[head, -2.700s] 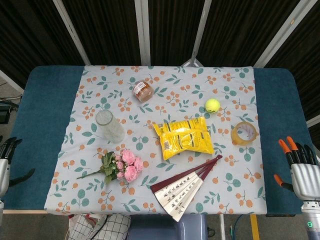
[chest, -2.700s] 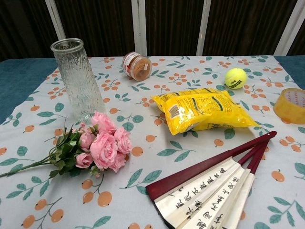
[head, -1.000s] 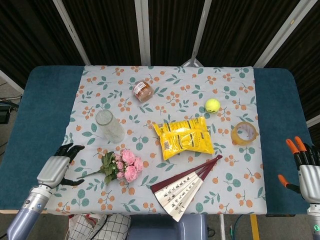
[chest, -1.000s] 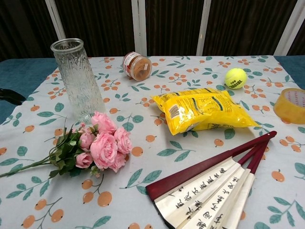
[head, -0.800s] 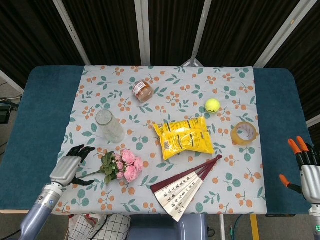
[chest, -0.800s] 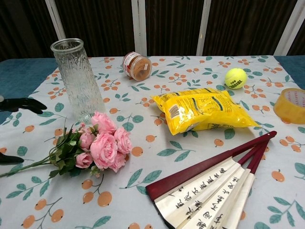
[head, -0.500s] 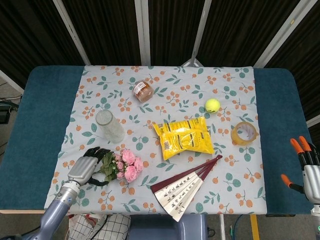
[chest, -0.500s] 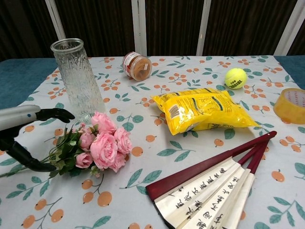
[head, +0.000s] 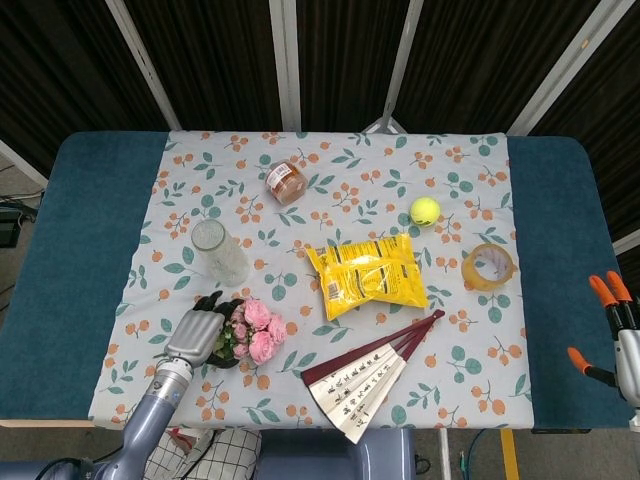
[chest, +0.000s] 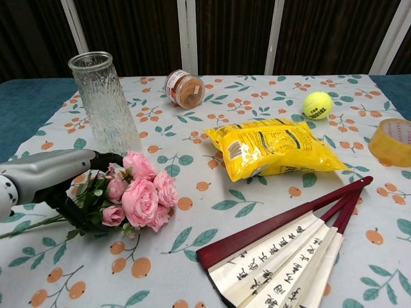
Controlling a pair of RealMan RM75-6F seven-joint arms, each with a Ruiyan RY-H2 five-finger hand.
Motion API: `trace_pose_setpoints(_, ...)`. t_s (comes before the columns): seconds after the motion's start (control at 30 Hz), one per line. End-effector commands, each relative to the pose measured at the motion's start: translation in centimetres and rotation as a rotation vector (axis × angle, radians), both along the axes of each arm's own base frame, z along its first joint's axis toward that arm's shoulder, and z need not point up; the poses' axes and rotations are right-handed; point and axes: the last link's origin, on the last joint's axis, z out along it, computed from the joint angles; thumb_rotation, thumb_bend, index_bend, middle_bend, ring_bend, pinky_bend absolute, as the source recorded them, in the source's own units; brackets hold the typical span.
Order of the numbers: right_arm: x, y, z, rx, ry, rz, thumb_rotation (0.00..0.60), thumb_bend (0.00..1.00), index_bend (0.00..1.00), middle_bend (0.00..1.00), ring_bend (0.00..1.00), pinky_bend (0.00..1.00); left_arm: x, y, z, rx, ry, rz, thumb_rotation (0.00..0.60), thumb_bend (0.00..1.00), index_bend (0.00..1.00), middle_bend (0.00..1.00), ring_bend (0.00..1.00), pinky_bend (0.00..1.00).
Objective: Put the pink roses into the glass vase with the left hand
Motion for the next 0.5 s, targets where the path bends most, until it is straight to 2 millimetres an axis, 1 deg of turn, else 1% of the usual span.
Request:
trace_pose_setpoints(0.03,0.0,0.0,0.0,0.0,-0.006,0.0,0.6,0.24,0.11,0.0,0.04,0.01,0.2,0.5,-0.5,0.04,0.063,-0.007,0.6,0.3,0.2,0.3,0.06,0.16)
trace_pose_setpoints(0.17,-0.1,0.0,0.0,0.002,-0.008,0.0,0.6,0.24,0.11,0.0,0.04,0.01,0.8,0.8,-0.7,0.07,0.083,-0.01,0.6,0.37,0.28,0.34,0.08,0.16)
trace_pose_setpoints(0.27,0.0,-0.1,0.0,0.003,-0.011,0.001,0.6,0.24,0.11,0.0,0.04,0.01,1.1,1.2,-0.9,0.092,0.107,-0.023,0.6,0.41,0.36,0.38,0.09,0.16)
trace_pose_setpoints(0.4,-0.1,-0.1,0.0,0.001,-0.022,-0.002,0.6,0.24,0.11,0.0,0.04,0.01,1.3,1.3,-1.3,0.104,0.177,-0.048,0.6,0.44,0.44,0.42,0.1,0.17)
trace_pose_setpoints(0.5,-0.1,-0.1,0.1,-0.005,-0.027,-0.002,0.6,0.24,0.11,0.0,0.04,0.01,1.6,1.3,-1.4,0.113,0.185,-0.053,0.6,0.44,0.47,0.45,0.11,0.17)
